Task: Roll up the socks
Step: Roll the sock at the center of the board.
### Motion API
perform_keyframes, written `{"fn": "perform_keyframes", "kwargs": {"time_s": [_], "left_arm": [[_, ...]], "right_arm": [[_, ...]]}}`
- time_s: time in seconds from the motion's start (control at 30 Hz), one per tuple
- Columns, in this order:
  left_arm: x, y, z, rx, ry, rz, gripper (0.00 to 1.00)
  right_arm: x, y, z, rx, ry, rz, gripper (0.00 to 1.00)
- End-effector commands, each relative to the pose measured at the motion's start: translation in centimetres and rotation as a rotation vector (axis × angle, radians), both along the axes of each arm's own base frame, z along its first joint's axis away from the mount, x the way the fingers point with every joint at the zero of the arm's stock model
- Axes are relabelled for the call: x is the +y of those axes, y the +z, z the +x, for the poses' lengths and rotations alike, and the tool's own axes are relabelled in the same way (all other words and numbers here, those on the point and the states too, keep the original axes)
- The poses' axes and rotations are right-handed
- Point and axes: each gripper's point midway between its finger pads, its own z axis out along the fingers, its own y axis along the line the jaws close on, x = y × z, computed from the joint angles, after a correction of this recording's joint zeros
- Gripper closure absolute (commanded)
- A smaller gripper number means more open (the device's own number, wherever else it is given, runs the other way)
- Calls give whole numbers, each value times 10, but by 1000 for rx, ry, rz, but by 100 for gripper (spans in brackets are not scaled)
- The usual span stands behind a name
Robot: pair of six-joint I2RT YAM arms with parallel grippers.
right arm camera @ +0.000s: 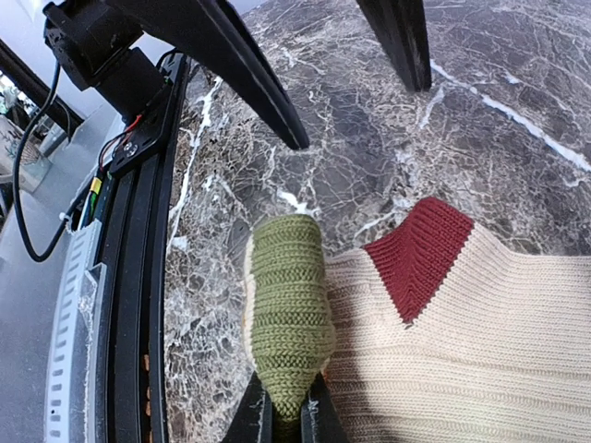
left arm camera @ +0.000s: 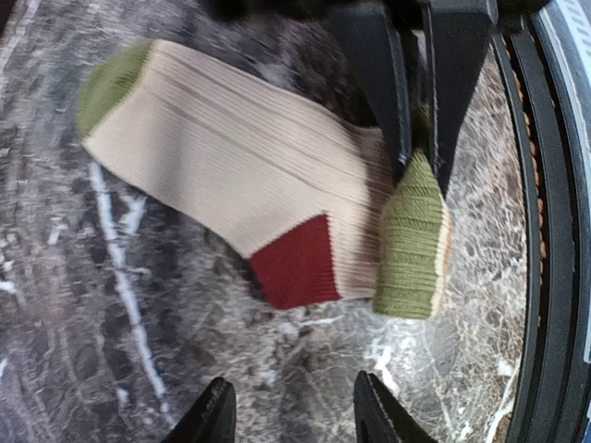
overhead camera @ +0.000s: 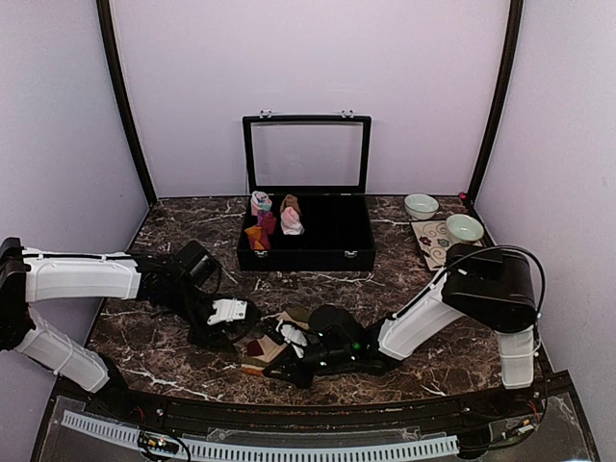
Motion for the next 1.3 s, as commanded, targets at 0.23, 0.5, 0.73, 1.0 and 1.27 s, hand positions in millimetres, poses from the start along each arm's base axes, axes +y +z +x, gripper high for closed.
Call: {"fn": "perform_keyframes", "kwargs": {"time_s": [0.23,0.5,0.73,1.0,1.27], "left_arm": [[2,36,-19,50,-79,-135,67],[-15,34,-71,-18,-352,-92,71],[-35,8,-45,-277,-366,-23,58],[-34,-19,-23,-368,-347,91,62],[-27,-38,-30,-391,-387,136,69]], "right_arm": [[-127,-148,-8,239,-168,-684,100],[-140,-157,-9,274,-222,-753,100],[-136,-156,-11,330,-223,-748,100],[-128,-155,-19,444,-218,-699,100],[-128,-154,-21,477,-219,-686,100]]}}
